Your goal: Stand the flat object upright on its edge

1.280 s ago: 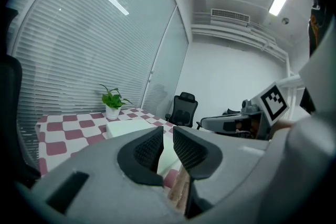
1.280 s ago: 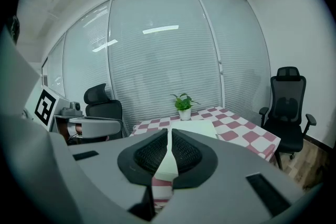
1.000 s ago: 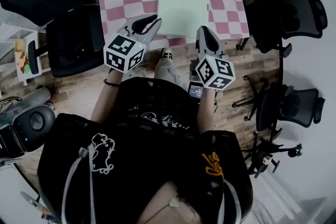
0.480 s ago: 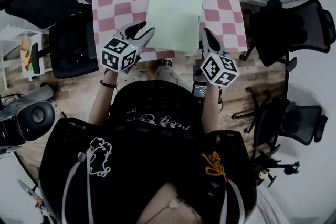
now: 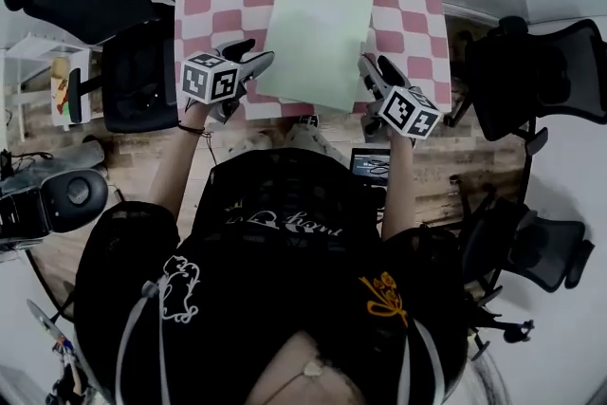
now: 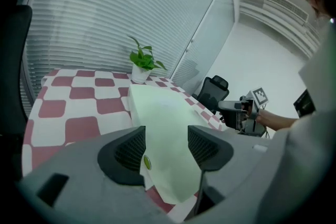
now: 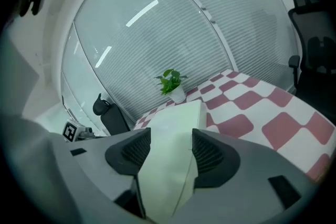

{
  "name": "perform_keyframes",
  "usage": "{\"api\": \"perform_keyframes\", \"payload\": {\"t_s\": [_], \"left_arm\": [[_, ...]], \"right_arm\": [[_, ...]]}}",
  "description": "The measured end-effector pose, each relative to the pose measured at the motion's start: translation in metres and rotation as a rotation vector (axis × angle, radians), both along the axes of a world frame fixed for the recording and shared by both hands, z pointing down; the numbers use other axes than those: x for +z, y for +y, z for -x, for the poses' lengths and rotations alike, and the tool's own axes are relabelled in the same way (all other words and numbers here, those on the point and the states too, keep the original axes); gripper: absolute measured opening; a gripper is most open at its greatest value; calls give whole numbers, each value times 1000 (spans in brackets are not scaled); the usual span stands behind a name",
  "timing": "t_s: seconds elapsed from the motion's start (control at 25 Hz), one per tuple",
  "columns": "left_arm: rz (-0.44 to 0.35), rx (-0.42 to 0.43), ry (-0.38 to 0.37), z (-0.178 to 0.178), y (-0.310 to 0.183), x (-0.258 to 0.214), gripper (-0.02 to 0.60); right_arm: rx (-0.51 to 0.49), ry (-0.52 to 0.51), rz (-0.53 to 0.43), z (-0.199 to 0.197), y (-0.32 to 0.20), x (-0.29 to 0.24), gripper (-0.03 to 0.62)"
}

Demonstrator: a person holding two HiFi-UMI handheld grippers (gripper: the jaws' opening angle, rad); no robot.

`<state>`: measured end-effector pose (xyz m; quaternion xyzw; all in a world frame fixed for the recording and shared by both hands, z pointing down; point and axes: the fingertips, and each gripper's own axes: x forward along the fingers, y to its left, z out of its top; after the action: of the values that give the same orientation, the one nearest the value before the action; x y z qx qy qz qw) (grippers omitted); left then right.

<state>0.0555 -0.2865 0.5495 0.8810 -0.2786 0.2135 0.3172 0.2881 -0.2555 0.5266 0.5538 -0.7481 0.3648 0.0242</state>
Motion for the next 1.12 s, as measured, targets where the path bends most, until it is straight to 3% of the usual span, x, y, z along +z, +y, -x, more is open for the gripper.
{"api": "perform_keyframes", "payload": {"t_s": [0.2,0.36,0.6,0.8,0.96,1.12], "left_arm": [[87,-1,-43,-1,-9,30,291],[200,-95,50,-5,-26,46,319],[332,-174,112,-3,-41,66,370],[331,-119,86,-15,-52,76,374],[368,-97,119,-19,-52,78,373],[339,-46,113,-31,-49,76,369]], "right_arm": [[-35,-75,110,1,-19,46,245],[-36,-129,199,1,-30,77,261],[-20,-185,250,7,-36,95,265],[-20,-198,277,14,-42,98,265],[1,-204,296,14,-43,101,265],[-8,-184,313,15,-42,101,264]]}}
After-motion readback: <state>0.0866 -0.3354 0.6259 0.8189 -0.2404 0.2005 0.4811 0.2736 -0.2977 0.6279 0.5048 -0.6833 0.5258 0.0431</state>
